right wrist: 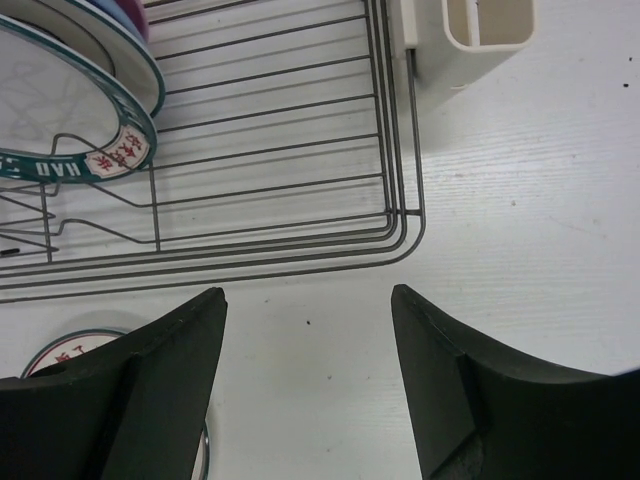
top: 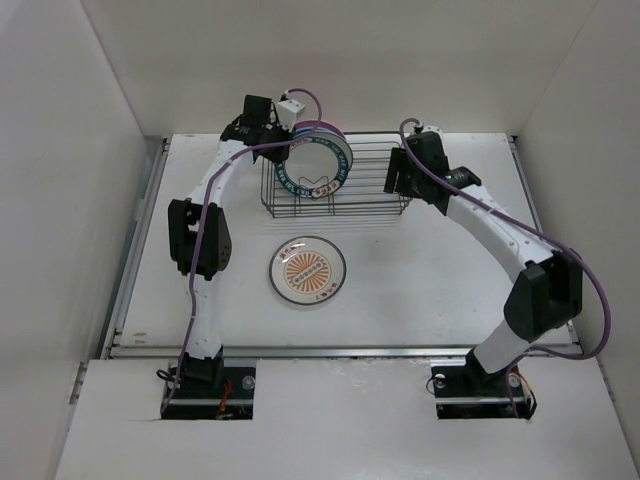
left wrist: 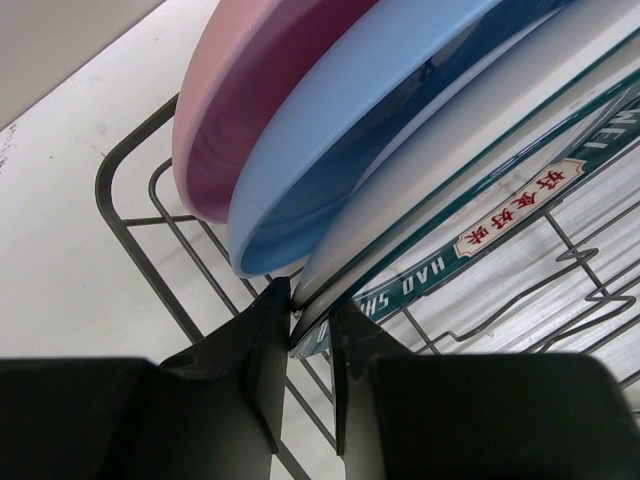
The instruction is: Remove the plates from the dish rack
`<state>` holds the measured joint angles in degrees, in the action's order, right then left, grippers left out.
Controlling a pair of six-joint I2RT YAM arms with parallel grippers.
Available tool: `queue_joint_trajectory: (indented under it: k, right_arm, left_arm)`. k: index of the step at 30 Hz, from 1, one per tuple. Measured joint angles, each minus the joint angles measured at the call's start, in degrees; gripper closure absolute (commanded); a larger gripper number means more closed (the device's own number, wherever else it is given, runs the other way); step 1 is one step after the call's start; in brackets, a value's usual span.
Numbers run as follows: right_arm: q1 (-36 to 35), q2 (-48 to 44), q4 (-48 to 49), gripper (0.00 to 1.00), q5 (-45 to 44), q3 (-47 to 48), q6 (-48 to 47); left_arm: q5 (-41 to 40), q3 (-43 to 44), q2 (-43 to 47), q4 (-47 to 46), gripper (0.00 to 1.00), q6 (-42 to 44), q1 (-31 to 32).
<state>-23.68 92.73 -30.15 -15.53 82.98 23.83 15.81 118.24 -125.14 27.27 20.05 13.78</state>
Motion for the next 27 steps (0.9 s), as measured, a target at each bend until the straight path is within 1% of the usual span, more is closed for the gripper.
queue_joint_trajectory:
  k: [2, 3, 5, 8, 13, 15, 18, 21, 22, 23, 24, 25, 27]
  right_arm:
    - [0.0, 0.0, 0.0, 0.27, -0.6, -0.2, 0.3]
    - [0.0, 0.1, -0.1, 0.27, -0.5, -0.3, 0.4]
    - [0.0, 0.4, 0.0, 0.27, -0.2, -0.3, 0.3]
    - [0.0, 1.3, 0.1, 0.24, 1.5, -0.3, -0.7]
    - [0.0, 3.6, 0.6, 0.24, 8.0, 1.0, -5.9]
    - [-0.1, 6.3, 1.0, 0.24, 10.8, 4.2, -9.4]
    - [-0.4, 12.0, 1.6, 0.24, 14.4, 11.9, -13.8]
    - [-0.5, 18.4, 2.6, 0.29, 17.5, 20.5, -17.0]
    - [-0.6, 20.5, 3.5, 0.33, 18.1, 23.0, -17.7]
    - [-0.7, 22.5, 4.1, 0.35, 18.8, 25.2, -18.3]
    - [-0.7, 24.3, 4.5, 0.39, 19.2, 27.2, -18.8]
    - [-0.7, 25.8, 5.1, 0.39, 19.6, 28.4, -19.1]
    - [-0.7, 28.7, 5.4, 0.45, 20.4, 30.9, -19.9]
  left_arm:
    - [-0.2, 0.0, 0.0, 0.0, 0.98, 0.1, 0.0]
    - [-0.4, 0.0, 0.0, 0.0, 0.95, 0.1, 0.0]
    - [-0.7, 0.1, 0.0, 0.1, 0.76, 0.2, 0.0]
    - [-1.7, 0.2, 0.0, 0.1, 0.43, 0.0, 0.0]
    - [-2.8, 0.4, 0.0, 0.5, 0.34, -0.2, -0.4]
    - [-3.0, 0.7, 0.0, 1.1, 0.33, -0.6, -0.7]
    - [-3.4, 2.0, 0.0, 2.4, 0.30, -2.4, -1.2]
    - [-3.5, 3.0, 0.5, 3.0, 0.29, -5.9, -2.0]
    - [-3.4, 3.0, 0.9, 3.3, 0.29, -7.3, -2.4]
    - [-3.1, 3.0, 1.3, 3.8, 0.29, -8.8, -3.1]
    - [-2.4, 3.0, 1.7, 4.6, 0.29, -10.6, -3.7]
    - [-2.3, 3.0, 2.1, 4.9, 0.30, -11.6, -4.6]
    - [-1.7, 3.0, 2.6, 6.0, 0.32, -13.5, -5.9]
